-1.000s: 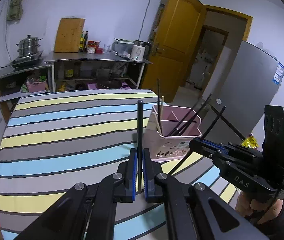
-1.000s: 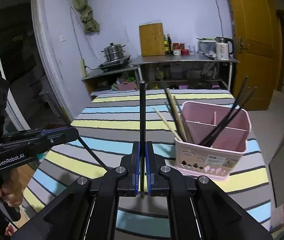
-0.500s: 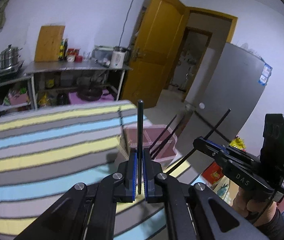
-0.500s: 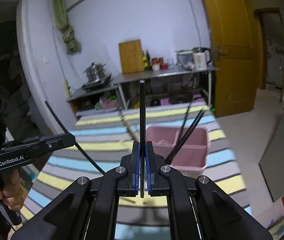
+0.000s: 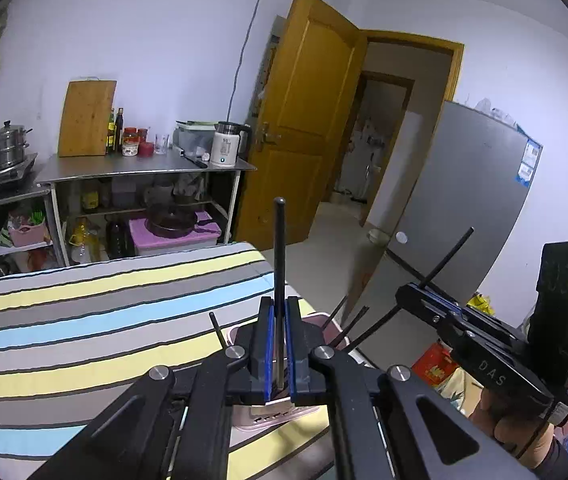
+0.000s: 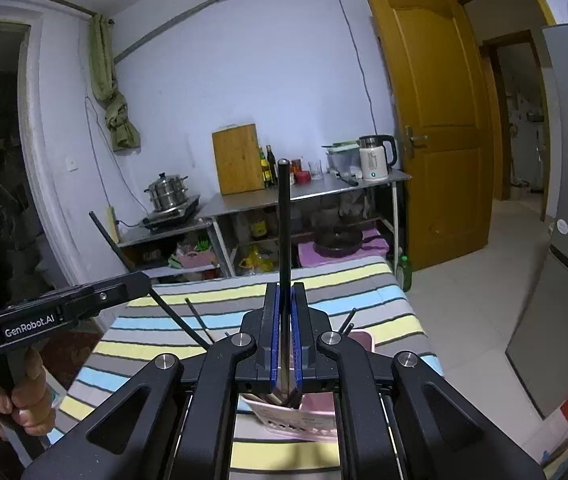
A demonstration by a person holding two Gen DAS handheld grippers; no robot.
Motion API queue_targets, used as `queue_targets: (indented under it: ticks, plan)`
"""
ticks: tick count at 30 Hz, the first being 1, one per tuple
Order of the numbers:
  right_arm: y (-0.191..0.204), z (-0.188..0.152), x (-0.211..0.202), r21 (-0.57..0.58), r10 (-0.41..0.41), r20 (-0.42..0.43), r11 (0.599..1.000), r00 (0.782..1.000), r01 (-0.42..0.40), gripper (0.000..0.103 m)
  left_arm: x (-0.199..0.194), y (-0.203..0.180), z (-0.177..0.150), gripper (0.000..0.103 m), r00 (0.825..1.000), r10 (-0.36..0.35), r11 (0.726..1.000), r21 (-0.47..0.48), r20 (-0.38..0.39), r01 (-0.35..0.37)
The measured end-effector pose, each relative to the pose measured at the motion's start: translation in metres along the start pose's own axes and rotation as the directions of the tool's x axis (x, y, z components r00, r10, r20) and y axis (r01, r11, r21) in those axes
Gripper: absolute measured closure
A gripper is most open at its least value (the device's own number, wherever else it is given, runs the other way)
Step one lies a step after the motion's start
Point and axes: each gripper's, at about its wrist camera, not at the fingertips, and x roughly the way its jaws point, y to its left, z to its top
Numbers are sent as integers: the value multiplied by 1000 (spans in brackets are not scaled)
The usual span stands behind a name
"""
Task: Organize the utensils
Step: 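Lower the black chopsticks in both grippers down into the pink holder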
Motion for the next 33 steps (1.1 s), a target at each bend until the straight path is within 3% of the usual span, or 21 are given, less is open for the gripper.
queue_targets:
  ticks: [24, 33]
  plan:
    - [-11, -64, 65, 1, -5, -168, 1000, 986, 5, 97, 89, 28, -58, 98, 985, 36, 999, -6, -171, -38]
    - [-10, -66, 62, 19, 17, -178, 1000, 984, -14, 91, 87, 28, -65, 97, 984, 34, 999, -17, -177, -38]
